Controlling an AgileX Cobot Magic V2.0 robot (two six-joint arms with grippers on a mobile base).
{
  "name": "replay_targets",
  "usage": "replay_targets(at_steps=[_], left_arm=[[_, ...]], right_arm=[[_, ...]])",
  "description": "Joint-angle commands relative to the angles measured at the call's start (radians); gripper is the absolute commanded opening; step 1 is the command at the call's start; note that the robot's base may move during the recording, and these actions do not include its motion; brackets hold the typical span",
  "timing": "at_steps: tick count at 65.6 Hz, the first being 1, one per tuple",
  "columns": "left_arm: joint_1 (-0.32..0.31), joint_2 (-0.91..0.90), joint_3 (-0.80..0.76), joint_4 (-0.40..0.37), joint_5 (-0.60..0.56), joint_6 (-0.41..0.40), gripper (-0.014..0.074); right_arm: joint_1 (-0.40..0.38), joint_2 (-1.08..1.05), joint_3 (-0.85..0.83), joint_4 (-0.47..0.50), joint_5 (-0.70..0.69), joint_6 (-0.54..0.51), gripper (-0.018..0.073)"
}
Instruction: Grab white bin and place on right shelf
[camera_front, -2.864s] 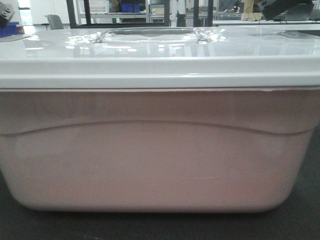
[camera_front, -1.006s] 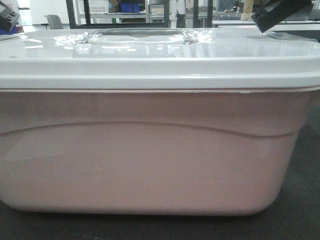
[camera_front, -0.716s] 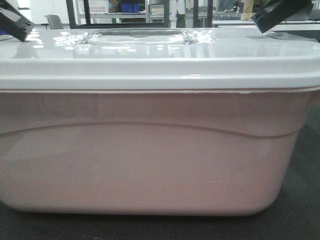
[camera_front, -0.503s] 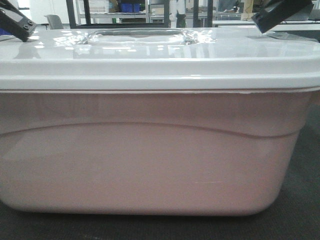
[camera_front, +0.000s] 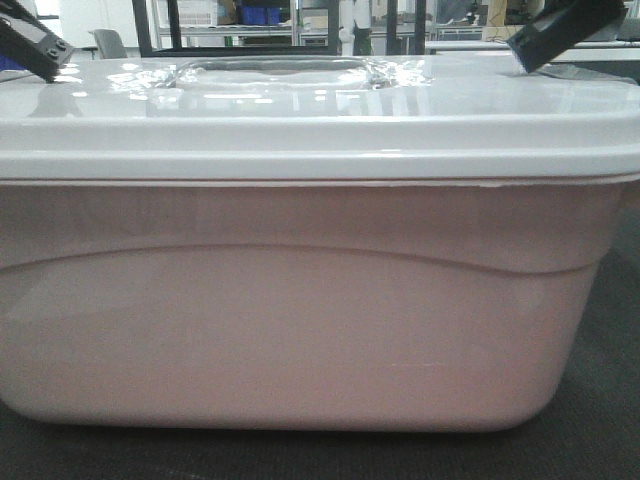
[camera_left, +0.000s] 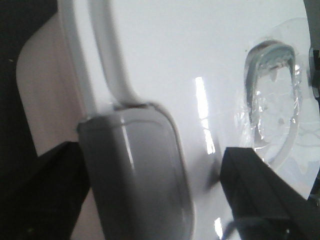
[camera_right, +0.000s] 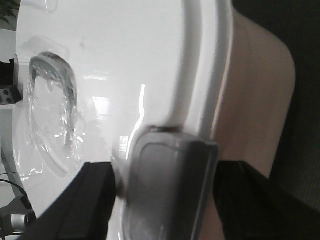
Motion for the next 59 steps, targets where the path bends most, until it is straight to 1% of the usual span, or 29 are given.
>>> replay_targets(at_steps=[1,10,20,25,59], left_arm=[[-0.008,-0.023,-0.022,-0.071,0.069,0.003,0.0421],[-0.008,-0.023,-0.022,-0.071,0.071,0.003,0.0396],[-0.008,-0.023,-0.022,-0.071,0.071,0.003,0.0317],[-0.008,-0.023,-0.022,-0.071,0.071,0.003,0.0295],[-0.008,-0.023,-0.022,-0.056,0.095,0.003,0.0292]], right_arm=[[0.0,-0.026,-0.023,0.058,0.067,0.002,0.0442],[0.0,-0.026,-0.023,0.058,0.067,0.002,0.0435],[0.0,-0.026,-0.023,0.058,0.066,0.002,0.0435],[0.0,-0.026,-0.023,0.058,0.063,0.002,0.0435],[0.0,-0.026,-0.023,0.071,0.061,0.002,0.0435]])
